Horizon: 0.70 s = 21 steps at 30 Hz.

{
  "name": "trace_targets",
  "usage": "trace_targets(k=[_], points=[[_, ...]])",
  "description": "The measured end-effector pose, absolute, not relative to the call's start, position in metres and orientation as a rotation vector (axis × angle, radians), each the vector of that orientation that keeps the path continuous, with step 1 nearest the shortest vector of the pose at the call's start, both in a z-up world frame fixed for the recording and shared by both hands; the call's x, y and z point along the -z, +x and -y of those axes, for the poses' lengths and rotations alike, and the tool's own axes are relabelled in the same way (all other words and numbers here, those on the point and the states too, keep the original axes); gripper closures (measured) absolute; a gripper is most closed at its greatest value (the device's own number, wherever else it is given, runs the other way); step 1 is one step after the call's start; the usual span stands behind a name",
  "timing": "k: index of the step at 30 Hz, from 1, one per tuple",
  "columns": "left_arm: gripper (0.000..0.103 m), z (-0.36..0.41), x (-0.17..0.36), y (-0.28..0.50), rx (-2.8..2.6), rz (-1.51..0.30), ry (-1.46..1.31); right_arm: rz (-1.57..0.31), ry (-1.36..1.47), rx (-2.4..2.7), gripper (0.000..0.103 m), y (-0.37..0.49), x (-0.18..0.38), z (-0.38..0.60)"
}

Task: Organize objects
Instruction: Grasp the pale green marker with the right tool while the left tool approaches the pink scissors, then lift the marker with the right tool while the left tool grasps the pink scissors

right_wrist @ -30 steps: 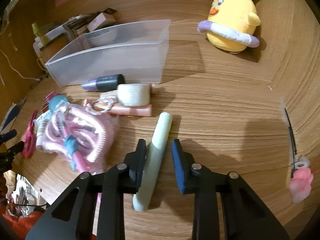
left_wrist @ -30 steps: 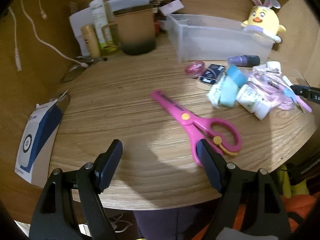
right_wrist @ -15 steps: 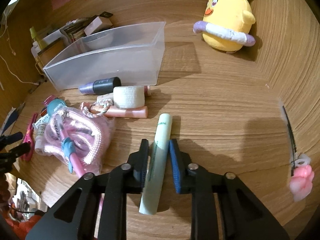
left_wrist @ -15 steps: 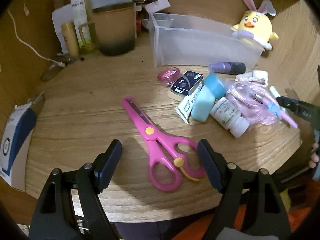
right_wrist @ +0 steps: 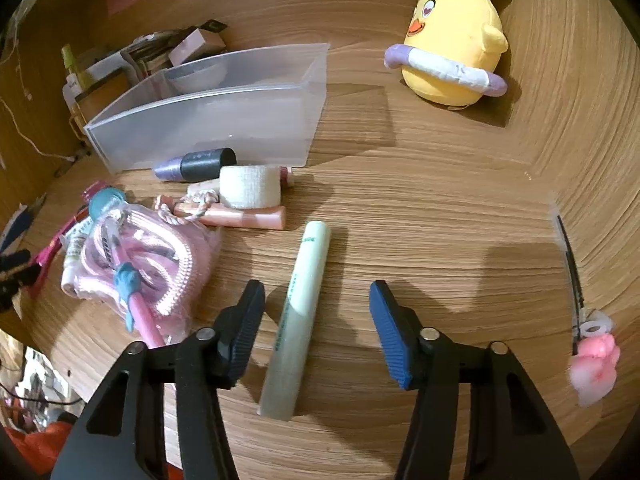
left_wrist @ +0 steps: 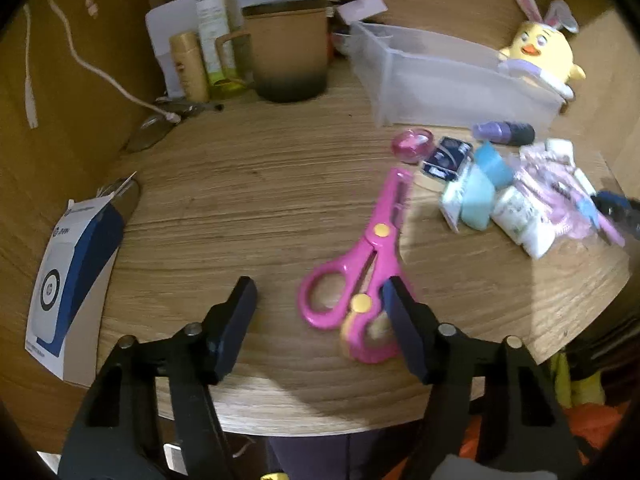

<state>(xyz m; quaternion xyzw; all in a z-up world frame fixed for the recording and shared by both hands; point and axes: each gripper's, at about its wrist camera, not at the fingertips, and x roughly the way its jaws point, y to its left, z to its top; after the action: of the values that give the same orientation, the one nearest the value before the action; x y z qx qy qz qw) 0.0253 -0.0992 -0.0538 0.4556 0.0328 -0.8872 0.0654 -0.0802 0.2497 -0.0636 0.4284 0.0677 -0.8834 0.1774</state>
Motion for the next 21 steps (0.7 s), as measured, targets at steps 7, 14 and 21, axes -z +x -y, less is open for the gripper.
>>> trace_targets(k=[7,14,21], points=[[0.038,0.087,0.052,0.008,2.724,-0.037,1.375,-0.266,1.19,2.503,0.086,-0.077,0.063,-0.245],[0.072,0.069,0.056,0.0,2.784,0.139,1.373,-0.213,1.187,2.48,0.089,-0.078,0.063,-0.248],[0.085,0.073,0.053,-0.002,2.782,0.122,1.352,-0.191,1.13,2.488,0.089,-0.073,0.051,-0.247]])
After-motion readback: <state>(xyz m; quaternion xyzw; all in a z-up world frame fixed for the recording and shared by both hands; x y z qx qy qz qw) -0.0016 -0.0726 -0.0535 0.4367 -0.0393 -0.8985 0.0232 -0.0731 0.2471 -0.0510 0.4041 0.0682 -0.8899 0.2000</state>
